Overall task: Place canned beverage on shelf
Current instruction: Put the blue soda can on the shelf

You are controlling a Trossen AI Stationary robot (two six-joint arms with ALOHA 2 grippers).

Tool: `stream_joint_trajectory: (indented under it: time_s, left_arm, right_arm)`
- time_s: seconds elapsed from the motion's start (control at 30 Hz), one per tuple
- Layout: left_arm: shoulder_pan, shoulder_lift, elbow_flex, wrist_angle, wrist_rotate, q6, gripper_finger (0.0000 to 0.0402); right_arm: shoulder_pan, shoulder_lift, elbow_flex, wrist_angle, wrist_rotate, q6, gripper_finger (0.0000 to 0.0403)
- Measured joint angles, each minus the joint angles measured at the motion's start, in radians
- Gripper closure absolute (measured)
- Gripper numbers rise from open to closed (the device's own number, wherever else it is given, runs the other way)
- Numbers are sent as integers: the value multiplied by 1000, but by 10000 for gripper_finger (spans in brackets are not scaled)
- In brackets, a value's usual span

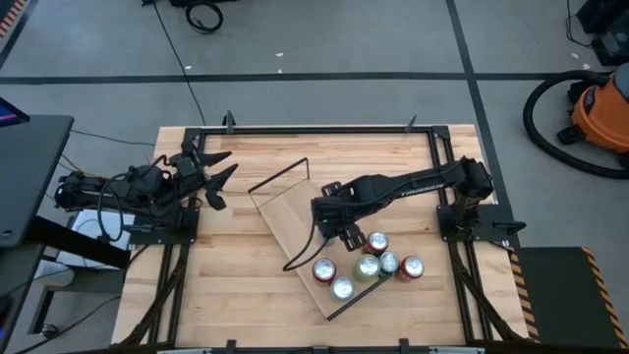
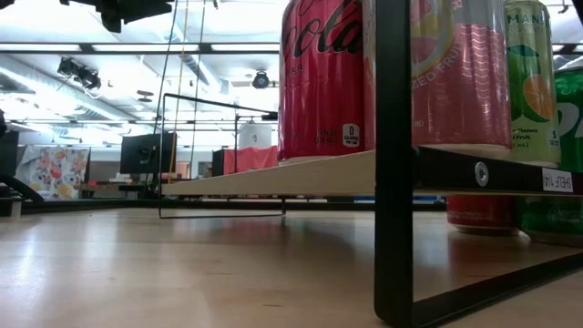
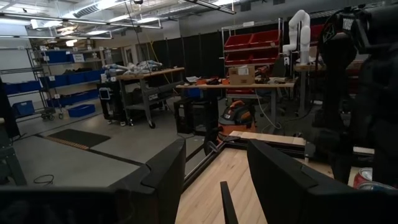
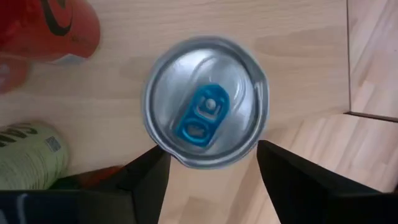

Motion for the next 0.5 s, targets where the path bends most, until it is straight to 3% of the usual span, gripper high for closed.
stream_joint_trajectory:
  time_s: [0.5]
  left_arm:
    - [0,0,0,0,0,0,219]
  right_arm:
    - [27,0,-35,90,-50,11,171]
